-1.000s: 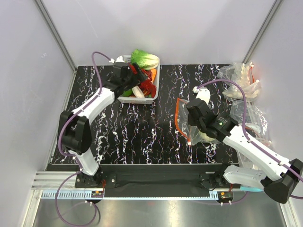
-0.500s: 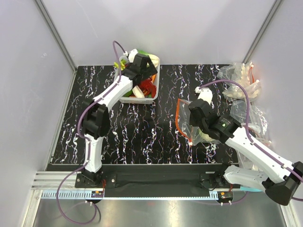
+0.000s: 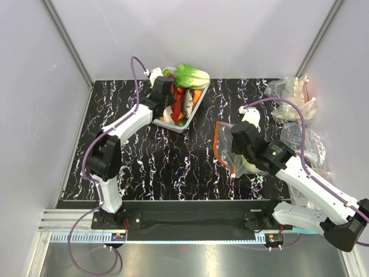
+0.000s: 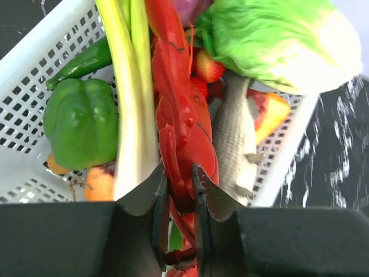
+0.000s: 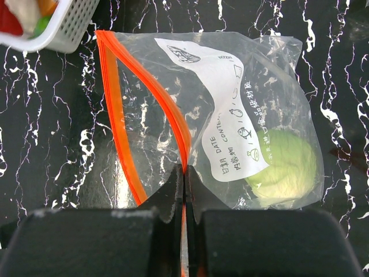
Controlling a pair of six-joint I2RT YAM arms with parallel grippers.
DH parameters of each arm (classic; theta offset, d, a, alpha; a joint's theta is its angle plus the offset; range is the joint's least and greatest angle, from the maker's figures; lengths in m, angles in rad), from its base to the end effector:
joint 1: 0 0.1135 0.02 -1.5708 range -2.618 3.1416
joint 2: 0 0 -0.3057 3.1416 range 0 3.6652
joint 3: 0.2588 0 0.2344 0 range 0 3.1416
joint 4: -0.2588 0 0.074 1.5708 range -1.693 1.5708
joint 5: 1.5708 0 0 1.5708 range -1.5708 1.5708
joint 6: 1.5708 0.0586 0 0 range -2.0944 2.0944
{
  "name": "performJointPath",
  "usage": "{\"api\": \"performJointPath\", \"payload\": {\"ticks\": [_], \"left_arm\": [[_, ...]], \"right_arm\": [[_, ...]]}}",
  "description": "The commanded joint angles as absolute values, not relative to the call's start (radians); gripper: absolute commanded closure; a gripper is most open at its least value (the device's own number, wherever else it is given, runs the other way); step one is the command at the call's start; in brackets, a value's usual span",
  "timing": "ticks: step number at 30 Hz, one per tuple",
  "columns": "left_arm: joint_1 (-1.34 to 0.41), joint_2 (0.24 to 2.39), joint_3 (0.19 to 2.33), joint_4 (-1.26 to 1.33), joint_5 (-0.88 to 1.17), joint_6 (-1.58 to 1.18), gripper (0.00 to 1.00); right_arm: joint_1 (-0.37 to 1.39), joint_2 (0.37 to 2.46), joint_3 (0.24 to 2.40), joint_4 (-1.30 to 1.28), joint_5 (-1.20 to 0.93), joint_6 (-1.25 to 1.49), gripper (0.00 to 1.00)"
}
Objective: Place the food in the zip-top bag and seal the zipper
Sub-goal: Pick up the fake lobster from the bin, then place the fake lobster in the zipper food storage bag.
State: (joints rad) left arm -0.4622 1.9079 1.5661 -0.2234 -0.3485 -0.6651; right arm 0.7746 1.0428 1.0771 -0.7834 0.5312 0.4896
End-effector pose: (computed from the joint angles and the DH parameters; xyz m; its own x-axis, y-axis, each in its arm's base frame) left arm 0.4240 -0.1889 0.3134 -0.4766 -0.4106 -0.7774 -0.1692 0.9105 -0.3773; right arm 0.1505 0.1058 0.3605 -0.5884 -0.0085 -0.8085 -0.0693 0.9968 0.0399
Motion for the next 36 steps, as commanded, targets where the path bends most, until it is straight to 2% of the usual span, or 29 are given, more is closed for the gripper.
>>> {"api": "performJointPath", "payload": {"ticks": [1, 6, 9, 12, 16, 22, 28, 36], "left_arm": [[-0.476, 1.758, 1.505, -0.031, -0.270, -0.531, 0.89], [-0.476, 1.645, 1.434, -0.037, -0.215, -0.503, 0.99], [-0.476, 1.563, 1.350, -0.035, -0.221, -0.497, 1.00], [-0.476, 1.461, 1.260, 0.070, -0.221, -0.473, 1.00], [-0.476, 1.318, 1.123, 0.172, -0.030, -0.373, 1.00], [-0.469, 1.195, 1.094, 0.003, 0.234, -0.429, 1.00], [-0.468, 1.031, 0.918, -0.055, 0.480, -0.512, 1.00], [-0.472, 0.851, 0.844, -0.216, 0.679, -0.624, 1.00]], "right_arm": [[0.765, 1.029, 1.095, -0.765, 0.540, 0.483, 1.00], [0.764, 1.040, 1.100, -0.759, 0.537, 0.483, 1.00], [0.764, 1.055, 1.108, -0.756, 0.537, 0.479, 1.00], [0.764, 1.072, 1.112, -0.747, 0.532, 0.476, 1.00], [0.764, 1.083, 1.118, -0.727, 0.515, 0.474, 1.00], [0.764, 1.091, 1.124, -0.690, 0.529, 0.426, 1.00], [0.764, 1.100, 1.109, -0.643, 0.538, 0.413, 1.00], [0.764, 1.100, 1.100, -0.623, 0.563, 0.413, 1.00]]}}
